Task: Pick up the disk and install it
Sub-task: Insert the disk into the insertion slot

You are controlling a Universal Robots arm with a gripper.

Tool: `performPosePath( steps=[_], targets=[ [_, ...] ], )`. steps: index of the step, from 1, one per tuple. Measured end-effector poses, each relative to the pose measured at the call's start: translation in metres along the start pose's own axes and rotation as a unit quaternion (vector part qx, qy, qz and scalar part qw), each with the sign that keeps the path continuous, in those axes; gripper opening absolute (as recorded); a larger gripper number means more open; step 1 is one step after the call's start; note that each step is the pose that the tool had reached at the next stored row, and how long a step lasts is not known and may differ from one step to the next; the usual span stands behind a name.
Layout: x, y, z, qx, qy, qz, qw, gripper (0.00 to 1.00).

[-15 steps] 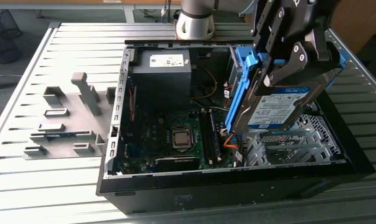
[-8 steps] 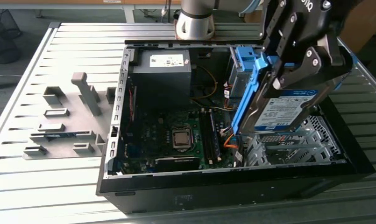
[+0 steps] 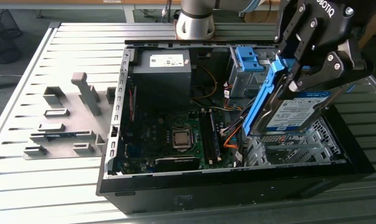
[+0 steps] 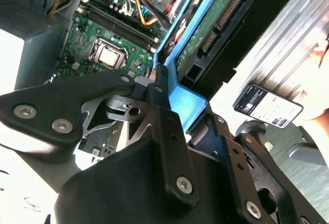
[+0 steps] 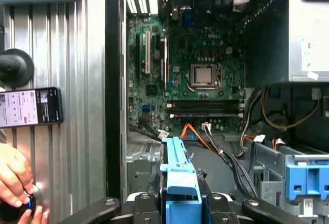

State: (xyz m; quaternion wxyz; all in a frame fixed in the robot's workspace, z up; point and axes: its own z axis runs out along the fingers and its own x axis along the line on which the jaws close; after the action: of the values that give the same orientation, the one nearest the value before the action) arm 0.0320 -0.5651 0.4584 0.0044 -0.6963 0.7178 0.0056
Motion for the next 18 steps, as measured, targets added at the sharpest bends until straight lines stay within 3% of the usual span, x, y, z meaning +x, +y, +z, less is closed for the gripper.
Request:
performPosePath(
  steps=[6, 12, 18],
  targets=[
    [0.0, -0.0024, 0.0004, 0.0, -0.0001, 0.0, 1.0, 0.36],
    [-0.0005, -0.0152, 0.0025, 0.0, 0.0, 0.0, 1.0, 0.36],
    [-0.0004, -0.0173, 0.0061, 0.0016, -0.0001, -0.002, 1.0, 0.36]
  ],
)
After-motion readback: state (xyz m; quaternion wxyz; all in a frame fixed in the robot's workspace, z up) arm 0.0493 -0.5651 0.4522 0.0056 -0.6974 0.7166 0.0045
